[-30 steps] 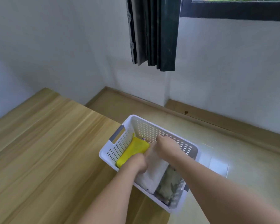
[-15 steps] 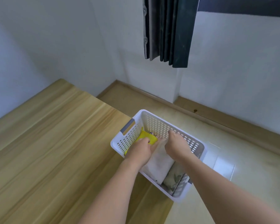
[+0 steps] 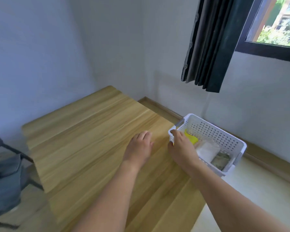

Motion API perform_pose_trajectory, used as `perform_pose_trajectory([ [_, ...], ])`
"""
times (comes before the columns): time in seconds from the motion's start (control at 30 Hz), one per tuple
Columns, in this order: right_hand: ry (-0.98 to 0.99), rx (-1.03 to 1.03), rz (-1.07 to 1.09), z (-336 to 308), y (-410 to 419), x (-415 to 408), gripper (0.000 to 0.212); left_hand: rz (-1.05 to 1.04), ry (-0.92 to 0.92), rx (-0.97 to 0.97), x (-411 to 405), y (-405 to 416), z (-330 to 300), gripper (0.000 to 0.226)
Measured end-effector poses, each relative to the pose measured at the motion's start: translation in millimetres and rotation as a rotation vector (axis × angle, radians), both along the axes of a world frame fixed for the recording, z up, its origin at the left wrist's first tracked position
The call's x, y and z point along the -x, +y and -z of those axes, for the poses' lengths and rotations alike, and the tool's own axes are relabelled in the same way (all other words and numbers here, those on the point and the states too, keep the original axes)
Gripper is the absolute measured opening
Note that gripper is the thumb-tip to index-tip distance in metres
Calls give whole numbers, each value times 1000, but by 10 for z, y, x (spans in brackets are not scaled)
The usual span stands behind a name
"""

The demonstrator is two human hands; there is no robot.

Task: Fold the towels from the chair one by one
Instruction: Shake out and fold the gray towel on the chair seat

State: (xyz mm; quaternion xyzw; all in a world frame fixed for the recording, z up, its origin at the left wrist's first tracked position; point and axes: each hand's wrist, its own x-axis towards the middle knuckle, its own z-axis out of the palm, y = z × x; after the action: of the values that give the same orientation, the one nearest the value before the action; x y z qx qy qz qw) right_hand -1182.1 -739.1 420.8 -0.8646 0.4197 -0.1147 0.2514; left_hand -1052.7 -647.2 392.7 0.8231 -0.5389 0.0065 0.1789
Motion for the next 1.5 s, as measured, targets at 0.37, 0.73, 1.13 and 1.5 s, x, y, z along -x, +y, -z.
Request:
perform_pose_trajectory([
  [0.37, -78, 60, -44, -632, 2047, -909, 48, -87, -17, 38, -1154, 2279, -575, 44],
  [0.73, -40, 23, -126, -683, 3585, -2053, 46, -173, 80, 151, -2256, 3842, -582, 44],
  [1.13, -15, -73, -74, -679, 4806, -3671, 48, -221, 161, 103, -4061, 5438, -483, 40],
  [1.5, -21, -139, -256, -389, 5947, -5616, 48, -302, 167, 48, -5815, 6675, -88, 28],
])
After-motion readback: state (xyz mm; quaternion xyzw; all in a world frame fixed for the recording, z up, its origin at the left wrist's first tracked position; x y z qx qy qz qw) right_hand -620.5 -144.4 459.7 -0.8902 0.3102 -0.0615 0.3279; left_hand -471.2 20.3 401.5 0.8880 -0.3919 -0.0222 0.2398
